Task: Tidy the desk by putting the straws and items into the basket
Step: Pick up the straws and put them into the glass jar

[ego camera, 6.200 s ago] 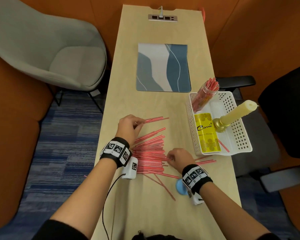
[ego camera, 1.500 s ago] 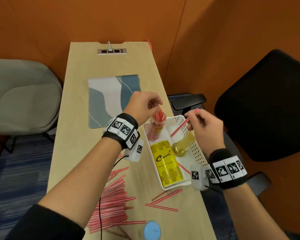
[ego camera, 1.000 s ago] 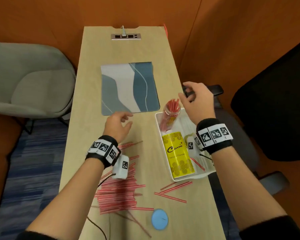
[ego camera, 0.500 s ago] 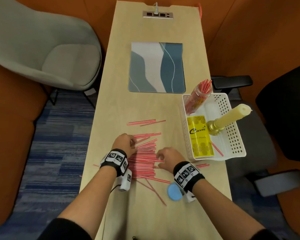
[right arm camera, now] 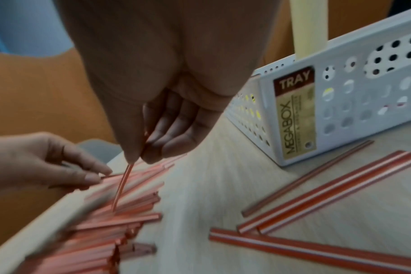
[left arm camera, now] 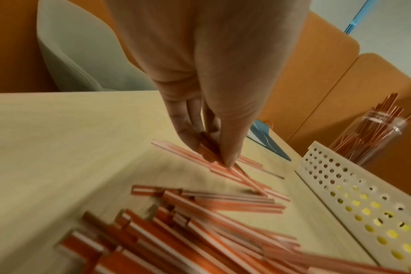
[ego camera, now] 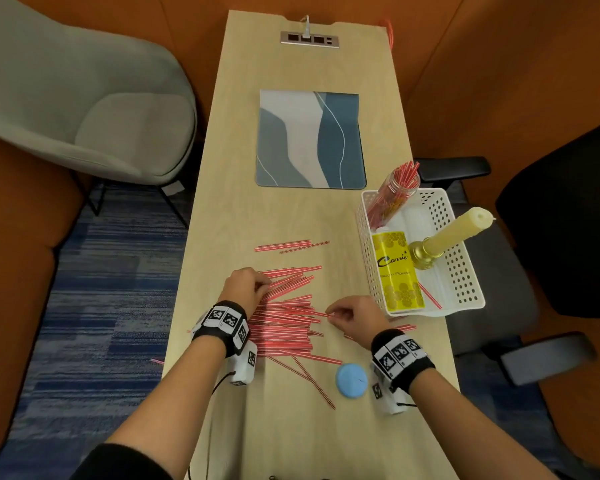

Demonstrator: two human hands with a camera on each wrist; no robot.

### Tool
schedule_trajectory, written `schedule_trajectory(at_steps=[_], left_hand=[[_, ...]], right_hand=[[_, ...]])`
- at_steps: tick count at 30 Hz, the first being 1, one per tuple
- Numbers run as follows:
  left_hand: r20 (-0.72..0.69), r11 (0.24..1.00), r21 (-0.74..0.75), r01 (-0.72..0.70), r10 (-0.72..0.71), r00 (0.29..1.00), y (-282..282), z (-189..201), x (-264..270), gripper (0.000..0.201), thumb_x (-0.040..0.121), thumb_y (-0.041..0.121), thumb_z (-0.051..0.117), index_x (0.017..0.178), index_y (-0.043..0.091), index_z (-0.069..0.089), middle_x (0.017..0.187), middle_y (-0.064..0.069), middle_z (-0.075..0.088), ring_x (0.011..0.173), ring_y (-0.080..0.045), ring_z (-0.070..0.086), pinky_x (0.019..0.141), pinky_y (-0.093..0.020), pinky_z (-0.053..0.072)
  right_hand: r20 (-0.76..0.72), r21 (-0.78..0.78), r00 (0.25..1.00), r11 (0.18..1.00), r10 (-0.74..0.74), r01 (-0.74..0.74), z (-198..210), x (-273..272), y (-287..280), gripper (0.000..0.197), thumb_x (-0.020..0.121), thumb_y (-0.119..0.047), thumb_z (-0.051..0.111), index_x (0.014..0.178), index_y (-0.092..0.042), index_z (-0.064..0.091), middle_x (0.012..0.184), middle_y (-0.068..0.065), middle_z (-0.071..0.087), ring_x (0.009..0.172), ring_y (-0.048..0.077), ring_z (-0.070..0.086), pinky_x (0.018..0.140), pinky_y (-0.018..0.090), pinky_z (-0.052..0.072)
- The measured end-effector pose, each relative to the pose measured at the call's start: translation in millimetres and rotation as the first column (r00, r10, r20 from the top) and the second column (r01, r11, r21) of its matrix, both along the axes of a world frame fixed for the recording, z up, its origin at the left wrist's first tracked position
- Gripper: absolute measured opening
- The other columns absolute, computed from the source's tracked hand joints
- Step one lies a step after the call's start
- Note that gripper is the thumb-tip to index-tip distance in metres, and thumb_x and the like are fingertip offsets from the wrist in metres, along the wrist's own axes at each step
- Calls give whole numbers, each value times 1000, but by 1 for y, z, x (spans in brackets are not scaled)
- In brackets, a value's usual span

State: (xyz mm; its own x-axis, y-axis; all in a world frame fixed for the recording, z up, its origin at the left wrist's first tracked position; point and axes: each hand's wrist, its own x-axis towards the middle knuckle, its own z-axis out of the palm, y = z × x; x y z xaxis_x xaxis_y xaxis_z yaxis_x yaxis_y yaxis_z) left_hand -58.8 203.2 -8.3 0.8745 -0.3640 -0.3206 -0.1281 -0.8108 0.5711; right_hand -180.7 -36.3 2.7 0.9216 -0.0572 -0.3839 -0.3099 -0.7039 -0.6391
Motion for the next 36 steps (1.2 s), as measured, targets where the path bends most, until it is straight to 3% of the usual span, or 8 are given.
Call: schedule_trajectory(at_steps=[9, 16, 20, 23, 27, 29, 32, 36], left_hand=[[73, 964, -265, -33, 54, 996, -19, 38, 20, 22, 74, 4, 80, 84, 23, 77, 74, 8, 71, 69, -5, 67, 76, -21, 57], [167, 901, -432, 26, 52, 985, -60, 80, 33, 8, 82, 16, 78, 89, 21, 79, 75, 10, 72, 71, -6, 67, 69, -15, 52], [248, 926, -361, 111, -19, 969, -75, 93, 45, 12, 85, 20, 75, 96, 22, 78, 76, 12, 70, 69, -2, 63, 71, -21, 54], [249, 934, -342, 106, -18, 968, -82, 106, 55, 17, 83, 20, 77, 100, 24, 76, 71, 13, 70, 67, -2, 65, 77, -26, 57], [256, 876, -476, 72, 60, 965, -106, 137, 71, 12, 81, 20, 80, 90, 22, 74, 70, 10, 72, 69, -5, 69, 76, -27, 59], [317, 839, -528, 130, 53, 947, -127, 160, 78, 7, 81, 21, 79, 87, 22, 76, 75, 10, 73, 70, -7, 69, 73, -29, 59], [423, 780, -577, 240, 34, 906, -166, 192, 90, 6, 82, 20, 79, 88, 17, 78, 80, 5, 72, 69, -8, 66, 68, -25, 57], [439, 733, -606, 308, -13, 898, -222, 216, 106, 10, 83, 18, 78, 91, 12, 77, 80, 1, 72, 70, -12, 67, 70, -26, 57]], right_hand=[[213, 366, 907, 890, -364, 271, 92, 27, -35, 8, 84, -13, 76, 91, -9, 77, 79, 5, 73, 66, 16, 65, 69, 31, 57], [739, 152, 561, 904, -373, 400, 189, 82, -99, 17, 95, -25, 64, 98, -13, 75, 85, -2, 71, 76, 11, 65, 72, 21, 51], [827, 56, 478, 889, -297, 455, 209, 111, -126, 20, 96, -25, 61, 98, -11, 75, 86, -1, 70, 77, 8, 63, 72, 16, 49], [808, -2, 525, 890, -267, 455, 194, 129, -137, 18, 95, -24, 62, 98, -12, 75, 86, 0, 70, 78, 12, 63, 74, 22, 52], [601, -109, 738, 884, -306, 454, 154, 140, -146, 24, 92, -29, 65, 114, -19, 69, 91, -5, 65, 75, 9, 58, 83, 36, 54], [581, -67, 725, 865, -371, 497, 142, 133, -149, 27, 92, -33, 64, 117, -25, 65, 89, -6, 62, 72, 7, 57, 77, 35, 54], [581, 11, 684, 844, -441, 536, 136, 112, -145, 12, 92, -34, 63, 99, -25, 68, 78, -8, 60, 66, 9, 56, 69, 33, 53], [388, 66, 820, 900, -420, 430, 110, 74, -119, 13, 92, -32, 65, 82, -26, 69, 65, -9, 60, 56, 3, 50, 59, 22, 45]])
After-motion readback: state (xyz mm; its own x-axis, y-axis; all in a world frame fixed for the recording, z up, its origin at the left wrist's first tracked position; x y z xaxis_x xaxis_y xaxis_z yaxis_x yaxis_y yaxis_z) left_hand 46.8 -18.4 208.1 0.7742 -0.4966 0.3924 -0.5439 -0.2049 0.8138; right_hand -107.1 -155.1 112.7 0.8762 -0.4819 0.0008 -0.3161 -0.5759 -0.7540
